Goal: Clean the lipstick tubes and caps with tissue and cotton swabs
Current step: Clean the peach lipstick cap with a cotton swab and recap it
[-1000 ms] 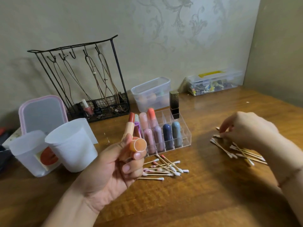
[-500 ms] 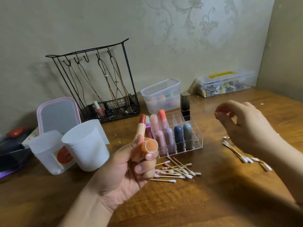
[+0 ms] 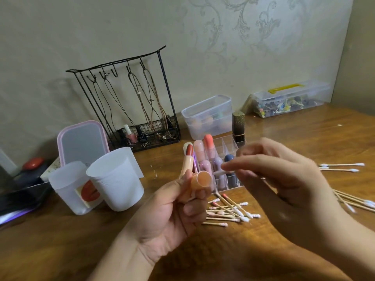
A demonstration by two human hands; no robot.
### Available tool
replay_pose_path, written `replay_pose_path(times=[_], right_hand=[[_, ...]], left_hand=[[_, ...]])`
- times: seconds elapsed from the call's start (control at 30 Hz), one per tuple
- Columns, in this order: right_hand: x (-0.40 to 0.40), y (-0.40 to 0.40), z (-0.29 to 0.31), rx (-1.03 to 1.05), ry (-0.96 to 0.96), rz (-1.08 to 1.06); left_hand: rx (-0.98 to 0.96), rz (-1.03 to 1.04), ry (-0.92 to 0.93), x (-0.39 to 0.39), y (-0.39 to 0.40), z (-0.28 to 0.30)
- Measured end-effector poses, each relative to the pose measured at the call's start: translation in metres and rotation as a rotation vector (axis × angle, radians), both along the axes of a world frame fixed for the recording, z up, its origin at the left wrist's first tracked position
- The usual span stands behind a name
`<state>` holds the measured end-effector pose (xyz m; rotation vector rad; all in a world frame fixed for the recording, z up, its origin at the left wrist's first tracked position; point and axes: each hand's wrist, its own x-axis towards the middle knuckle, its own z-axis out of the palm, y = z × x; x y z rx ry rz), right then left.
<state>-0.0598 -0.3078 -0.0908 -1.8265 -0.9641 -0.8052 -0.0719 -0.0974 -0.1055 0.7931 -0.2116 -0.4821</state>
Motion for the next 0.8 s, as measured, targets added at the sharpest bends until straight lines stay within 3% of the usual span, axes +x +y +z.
replay_pose_path(times=[0.2, 0.37, 0.53, 0.8], right_hand=[[0.001, 0.001, -0.005, -0.014, -0.002, -0.055], [-0.002, 0.002, -0.006, 0.004, 0.174, 0.094], [0.000, -0.003, 0.000, -0.099, 0.273, -0.037], [-0.003, 0.004, 0.001, -0.209, 0.508, -0.013]], left_hand=[[0.316, 0.260, -0.060, -0.007, -0.011, 0.004], [0.331, 0.335, -0.034, -0.011, -0.016, 0.010], [0.335, 0.371, 0.011, -0.011, -0.015, 0.013], [0.522, 0.449, -0.005, -0.014, -0.019, 0.014]])
